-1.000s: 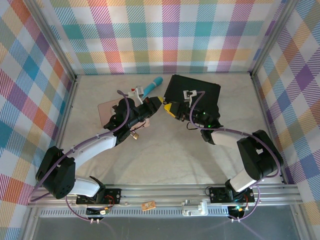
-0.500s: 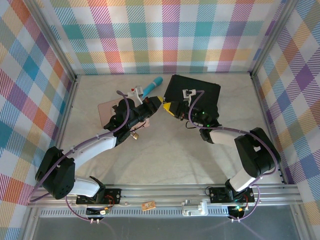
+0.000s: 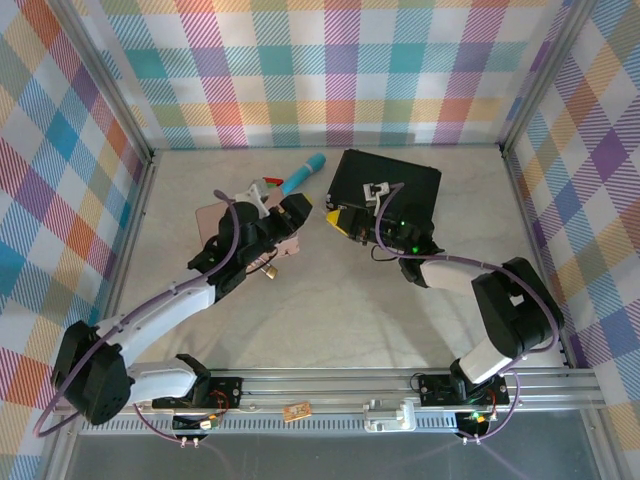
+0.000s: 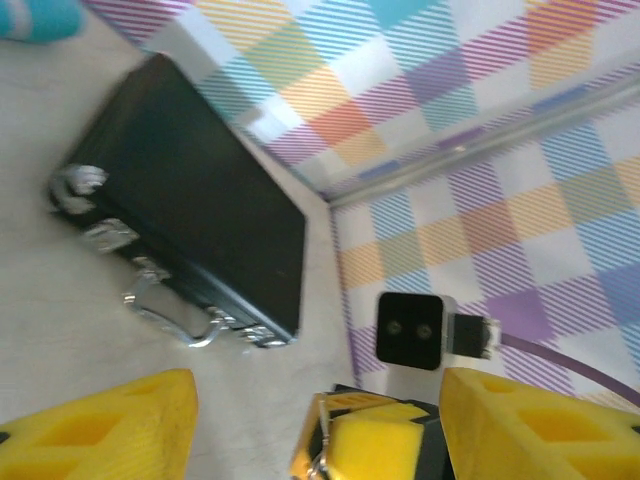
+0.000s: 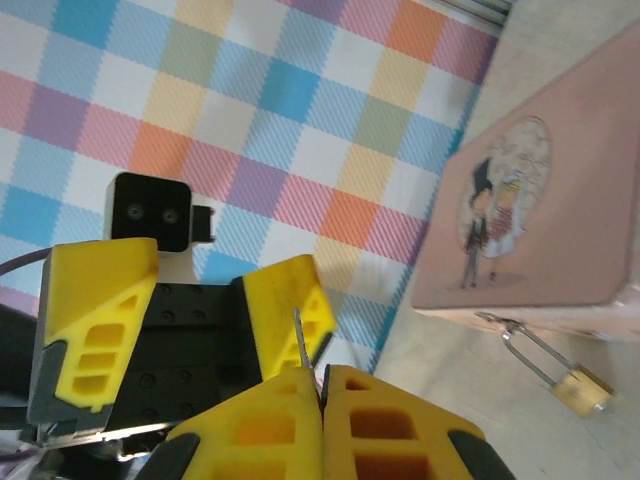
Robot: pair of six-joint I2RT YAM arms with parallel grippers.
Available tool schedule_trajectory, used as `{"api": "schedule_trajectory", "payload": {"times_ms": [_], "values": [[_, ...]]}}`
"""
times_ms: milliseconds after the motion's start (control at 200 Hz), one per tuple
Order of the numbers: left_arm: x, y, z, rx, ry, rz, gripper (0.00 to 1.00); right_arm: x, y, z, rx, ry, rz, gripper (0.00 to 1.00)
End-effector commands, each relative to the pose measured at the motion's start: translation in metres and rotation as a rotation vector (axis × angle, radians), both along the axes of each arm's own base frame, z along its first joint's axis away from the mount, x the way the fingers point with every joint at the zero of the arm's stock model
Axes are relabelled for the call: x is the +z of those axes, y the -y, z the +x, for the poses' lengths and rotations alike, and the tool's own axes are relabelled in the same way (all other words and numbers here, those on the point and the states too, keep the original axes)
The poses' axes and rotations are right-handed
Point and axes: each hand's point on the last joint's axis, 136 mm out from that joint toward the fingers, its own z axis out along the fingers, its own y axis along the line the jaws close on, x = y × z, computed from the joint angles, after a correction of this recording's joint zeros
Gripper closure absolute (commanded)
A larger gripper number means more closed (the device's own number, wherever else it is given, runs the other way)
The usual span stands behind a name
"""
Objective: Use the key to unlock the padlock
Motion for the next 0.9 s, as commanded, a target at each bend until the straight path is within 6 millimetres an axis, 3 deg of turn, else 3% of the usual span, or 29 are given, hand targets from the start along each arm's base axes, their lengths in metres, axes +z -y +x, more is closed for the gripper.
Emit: {"api": "schedule_trajectory", "payload": {"times_ms": [0, 260, 455, 625, 900], "values": [[-0.058, -0.034, -0.015, 0.092, -0.164, 0.151, 0.35, -0.019, 0.003, -0.009, 0.017, -0.003, -0.136, 1.0], [-0.114, -0.08, -0.056, 0.143, -0.285, 0.359, 0.35, -0.054, 0.024, -0.031, 0.034, 0.024, -0.423, 1.0], [-0.15, -0.106, -0.071, 0.196, -0.29, 0.443, 0.37, -0.076, 0.04, -0.042, 0.033, 0.054, -0.555, 1.0], [-0.166, -0.114, -0.07, 0.24, -0.256, 0.44, 0.39, -0.08, 0.041, -0.043, 0.024, 0.057, -0.553, 1.0], [-0.172, -0.108, -0.045, 0.302, -0.174, 0.507, 0.42, -0.076, 0.041, -0.041, -0.004, 0.073, -0.515, 1.0]]}}
